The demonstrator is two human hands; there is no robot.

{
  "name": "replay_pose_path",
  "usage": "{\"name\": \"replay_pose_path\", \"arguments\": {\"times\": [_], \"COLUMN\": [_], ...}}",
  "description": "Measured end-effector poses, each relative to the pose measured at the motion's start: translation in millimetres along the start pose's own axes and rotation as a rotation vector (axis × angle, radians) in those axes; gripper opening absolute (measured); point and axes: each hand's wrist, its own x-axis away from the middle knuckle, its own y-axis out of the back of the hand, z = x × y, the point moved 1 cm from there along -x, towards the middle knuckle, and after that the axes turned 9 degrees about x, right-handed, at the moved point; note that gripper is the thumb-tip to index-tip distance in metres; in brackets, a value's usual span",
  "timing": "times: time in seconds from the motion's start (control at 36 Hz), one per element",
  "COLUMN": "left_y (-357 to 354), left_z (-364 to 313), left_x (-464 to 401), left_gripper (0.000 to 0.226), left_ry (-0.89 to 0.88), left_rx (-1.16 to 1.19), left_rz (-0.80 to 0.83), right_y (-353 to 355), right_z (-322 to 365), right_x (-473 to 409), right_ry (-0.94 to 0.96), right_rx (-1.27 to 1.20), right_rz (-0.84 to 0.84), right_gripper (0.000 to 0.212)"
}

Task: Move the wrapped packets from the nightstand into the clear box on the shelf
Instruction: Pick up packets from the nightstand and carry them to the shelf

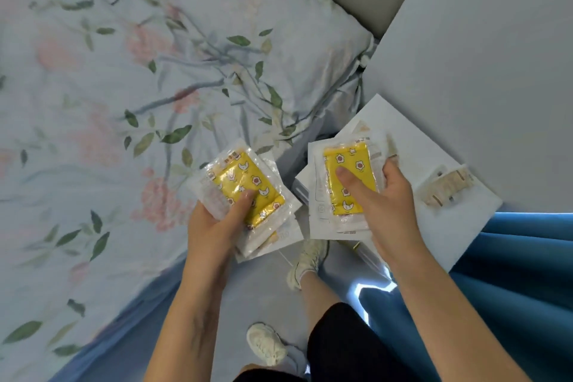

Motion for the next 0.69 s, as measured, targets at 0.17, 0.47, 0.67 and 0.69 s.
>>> {"name": "replay_pose_path", "arguments": {"times": [0.17, 0.47, 0.67, 0.69], "left_y": [105, 313, 396, 405], "left_z": [-14, -42, -38, -39], "left_x": [82, 274, 363, 372], "left_gripper": [0.021, 0.017, 0.014, 0.015], "left_ry": [-0.06, -0.16, -0.248, -0.262], "left_rx": [0.097, 0.249, 0.372, 0.391], "left_rz": [-0.136, -0.47, -0.687, -0.703], "right_y": [-64, -177, -238, -247], "right_z": [13, 23, 21, 21], "right_x": [102, 298, 389, 400], "right_ry": [0.101, 0.235, 0.28, 0.289], "right_rx": [0.098, 0.241, 0.344, 0.366], "right_rz": [0.164, 0.528, 0.733, 0.758], "right_gripper": [0.021, 0.019, 0.023, 0.024]}}
